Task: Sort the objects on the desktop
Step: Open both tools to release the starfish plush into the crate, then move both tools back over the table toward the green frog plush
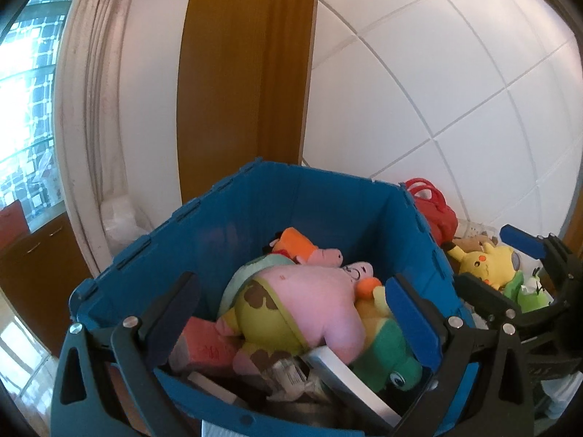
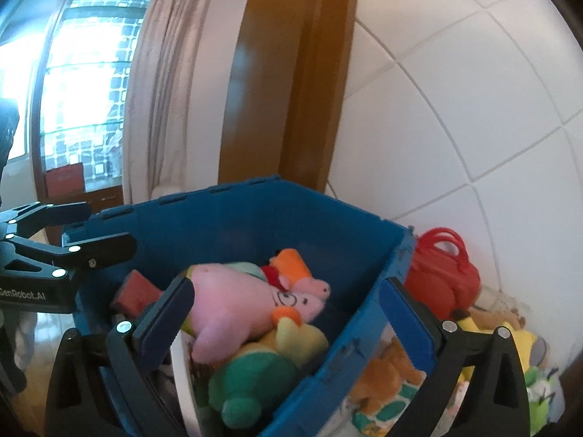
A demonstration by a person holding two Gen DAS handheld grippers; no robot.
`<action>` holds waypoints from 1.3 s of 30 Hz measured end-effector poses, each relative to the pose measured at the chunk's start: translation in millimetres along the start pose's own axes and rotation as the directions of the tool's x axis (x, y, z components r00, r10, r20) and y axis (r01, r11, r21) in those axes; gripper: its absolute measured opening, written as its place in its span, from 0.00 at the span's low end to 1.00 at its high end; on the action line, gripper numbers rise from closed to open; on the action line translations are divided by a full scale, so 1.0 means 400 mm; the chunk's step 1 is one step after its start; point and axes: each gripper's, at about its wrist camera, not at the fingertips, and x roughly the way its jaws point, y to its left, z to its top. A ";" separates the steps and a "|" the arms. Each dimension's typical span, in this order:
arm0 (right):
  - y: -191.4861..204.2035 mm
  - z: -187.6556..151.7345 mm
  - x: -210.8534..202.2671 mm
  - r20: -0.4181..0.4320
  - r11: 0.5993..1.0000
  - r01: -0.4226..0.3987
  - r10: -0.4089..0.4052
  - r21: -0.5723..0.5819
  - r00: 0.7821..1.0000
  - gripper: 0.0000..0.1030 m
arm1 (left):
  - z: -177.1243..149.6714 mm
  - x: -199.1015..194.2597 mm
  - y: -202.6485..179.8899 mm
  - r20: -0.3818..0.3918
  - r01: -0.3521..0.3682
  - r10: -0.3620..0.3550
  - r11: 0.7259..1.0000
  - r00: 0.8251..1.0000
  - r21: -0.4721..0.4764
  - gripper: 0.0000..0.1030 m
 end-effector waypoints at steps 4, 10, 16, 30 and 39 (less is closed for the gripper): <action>-0.014 -0.023 -0.041 -0.004 1.000 0.014 -0.014 0.010 1.000 1.00 | -0.023 -0.015 -0.023 -0.017 -0.021 0.021 1.000 1.000 0.007 1.00; -0.043 -0.065 -0.107 -0.001 0.999 0.032 -0.032 0.040 0.999 1.00 | -0.055 -0.046 -0.066 -0.011 0.001 -0.001 1.000 1.000 0.000 1.00; -0.116 -0.115 -0.187 0.013 0.992 0.075 -0.076 0.098 0.997 1.00 | -0.076 -0.073 -0.161 0.005 0.045 -0.046 0.999 0.999 0.018 1.00; -0.533 -0.347 -0.474 -0.001 0.955 0.201 -0.206 0.217 0.979 1.00 | -0.176 -0.097 -0.676 -0.021 0.146 -0.144 0.984 0.989 0.104 1.00; -0.769 -0.506 -0.641 -0.078 0.899 0.339 -0.330 0.278 0.941 1.00 | -0.245 -0.058 -0.986 -0.108 0.276 -0.260 0.944 0.960 0.182 1.00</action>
